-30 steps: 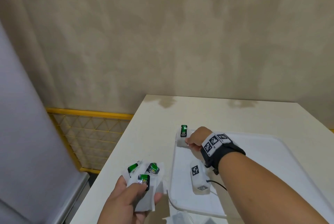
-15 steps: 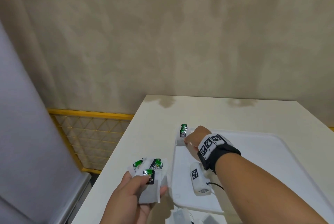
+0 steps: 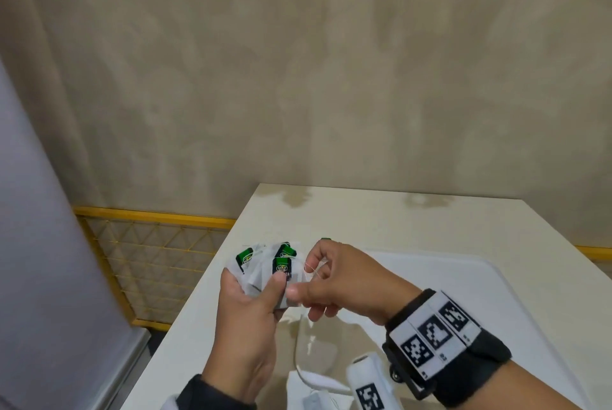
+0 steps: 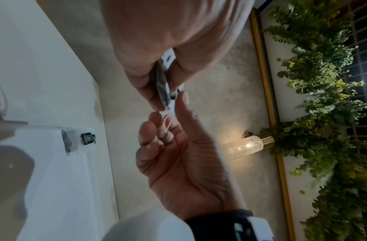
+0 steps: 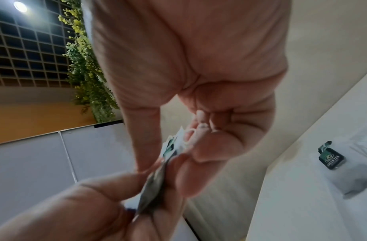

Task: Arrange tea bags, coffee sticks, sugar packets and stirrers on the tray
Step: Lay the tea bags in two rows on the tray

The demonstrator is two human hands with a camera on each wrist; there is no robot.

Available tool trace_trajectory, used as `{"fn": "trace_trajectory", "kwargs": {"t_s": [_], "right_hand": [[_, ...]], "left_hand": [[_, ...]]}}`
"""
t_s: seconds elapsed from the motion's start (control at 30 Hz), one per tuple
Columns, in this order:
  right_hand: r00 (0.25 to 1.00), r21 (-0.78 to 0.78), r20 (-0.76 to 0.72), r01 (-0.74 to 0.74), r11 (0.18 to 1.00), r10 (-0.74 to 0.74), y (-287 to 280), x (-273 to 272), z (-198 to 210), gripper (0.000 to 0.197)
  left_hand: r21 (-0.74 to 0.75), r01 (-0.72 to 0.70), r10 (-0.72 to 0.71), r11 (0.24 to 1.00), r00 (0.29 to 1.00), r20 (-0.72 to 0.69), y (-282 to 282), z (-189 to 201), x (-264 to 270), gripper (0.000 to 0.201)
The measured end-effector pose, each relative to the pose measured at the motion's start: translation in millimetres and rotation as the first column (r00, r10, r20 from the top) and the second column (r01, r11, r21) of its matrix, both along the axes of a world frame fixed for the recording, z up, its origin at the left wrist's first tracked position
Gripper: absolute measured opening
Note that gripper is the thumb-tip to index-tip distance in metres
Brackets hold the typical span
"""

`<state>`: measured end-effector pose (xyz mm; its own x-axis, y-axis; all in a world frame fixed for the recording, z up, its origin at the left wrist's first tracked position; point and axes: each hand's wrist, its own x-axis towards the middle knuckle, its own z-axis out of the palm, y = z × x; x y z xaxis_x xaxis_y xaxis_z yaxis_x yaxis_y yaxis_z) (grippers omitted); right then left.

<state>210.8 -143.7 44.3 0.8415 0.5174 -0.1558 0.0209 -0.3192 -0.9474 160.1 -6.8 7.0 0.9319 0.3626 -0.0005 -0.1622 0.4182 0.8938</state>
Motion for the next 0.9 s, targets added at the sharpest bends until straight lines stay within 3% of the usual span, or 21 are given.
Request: {"fn": "trace_trajectory", "kwargs": {"t_s": [0.17, 0.37, 0.5, 0.73, 0.9], "right_hand": [[0.994, 0.020, 0.017, 0.109, 0.994, -0.110, 1, -6, -10, 0.044], [0.988, 0.046, -0.028, 0.154, 0.987, -0.153, -2, -9, -19, 0.037], [0.980, 0.092, -0.088, 0.188, 0.978, -0.180, -4, -9, -24, 0.029], [0.981, 0.154, -0.122, 0.172, 0.973, -0.154, 4, -16, -29, 0.033], [0.982, 0.087, -0.141, 0.142, 0.986, -0.129, -2, -11, -31, 0.028]], "left_hand": [[0.007, 0.039, -0.039, 0.999, 0.999, 0.017, -2, -3, -2, 0.040], [-0.177, 0.024, -0.032, 0.984, 0.999, -0.038, 3, -4, -3, 0.028], [-0.160, -0.002, -0.007, 0.987, 0.998, -0.057, 6, -7, -2, 0.029], [-0.112, -0.045, 0.044, 0.993, 0.999, -0.005, -3, -15, 1, 0.043], [-0.137, -0.089, 0.092, 0.987, 0.996, 0.018, 2, -17, 1, 0.039]]}}
